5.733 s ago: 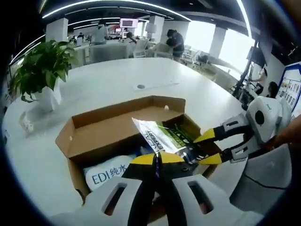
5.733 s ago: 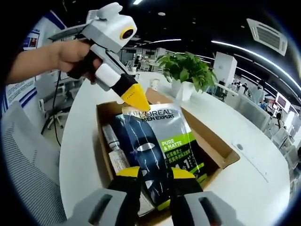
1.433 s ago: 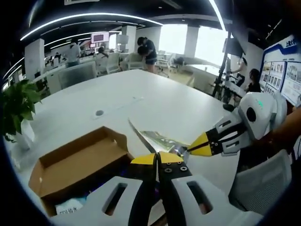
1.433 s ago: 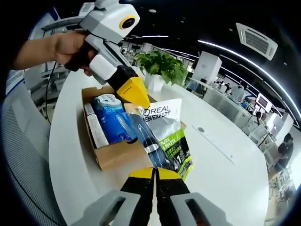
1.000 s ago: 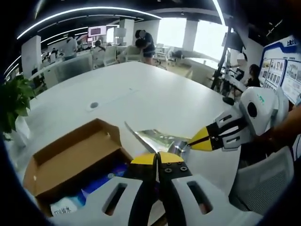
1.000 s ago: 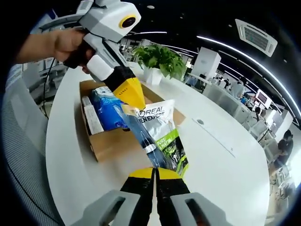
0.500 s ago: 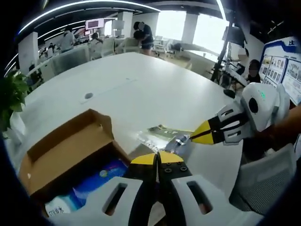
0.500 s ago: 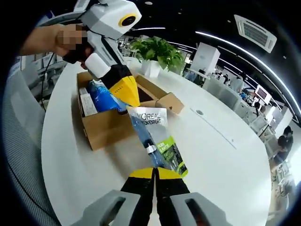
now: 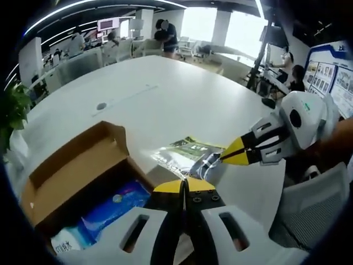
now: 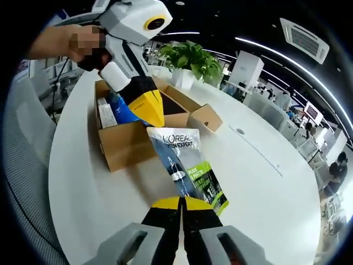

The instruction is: Operate the shoe box by opening the lid, removing the specified soft item, and placing it in the target area until the item is outside and the box remains undamaged.

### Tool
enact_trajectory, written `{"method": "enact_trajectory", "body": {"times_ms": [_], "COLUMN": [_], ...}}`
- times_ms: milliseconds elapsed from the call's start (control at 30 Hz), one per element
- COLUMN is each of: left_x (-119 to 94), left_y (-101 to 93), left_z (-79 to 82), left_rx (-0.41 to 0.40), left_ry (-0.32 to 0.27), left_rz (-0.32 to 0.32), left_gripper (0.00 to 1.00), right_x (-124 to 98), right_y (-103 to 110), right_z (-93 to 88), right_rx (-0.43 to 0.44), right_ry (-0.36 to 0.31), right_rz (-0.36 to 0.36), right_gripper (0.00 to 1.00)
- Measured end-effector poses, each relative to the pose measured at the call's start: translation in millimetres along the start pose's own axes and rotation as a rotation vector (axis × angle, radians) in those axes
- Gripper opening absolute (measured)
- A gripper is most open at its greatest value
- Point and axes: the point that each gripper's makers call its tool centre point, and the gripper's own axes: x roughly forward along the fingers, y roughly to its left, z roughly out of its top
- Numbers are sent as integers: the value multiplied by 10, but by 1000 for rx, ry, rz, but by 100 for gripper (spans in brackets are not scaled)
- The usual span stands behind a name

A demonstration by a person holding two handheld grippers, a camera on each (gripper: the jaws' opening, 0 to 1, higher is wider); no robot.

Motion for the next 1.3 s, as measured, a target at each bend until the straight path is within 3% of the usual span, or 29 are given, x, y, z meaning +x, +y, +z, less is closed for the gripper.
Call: {"method": "enact_trajectory", "body": {"times_ms": [367,667,1200,1300], "left_x": [16,-86,-302,-364], "left_y": [-37,23,137,172], "left_z": [-136,-117,-58,-50], "left_rx": [10,-8,-25,-25], "left_ry": [36,8,-61,-78], "left_rz": [-3,5,28,36], "left_gripper": [0,0,2,3], "right_x": [101,176,161,129], "right_y": [78,150,123,70], "right_z": [-30,-105,-369,-378], "right_rx": [-47,-80,-33,9], "right_ry": [10,42,122,124], "right_rz": [41,62,31,11], "right_gripper": [0,0,0,7]}}
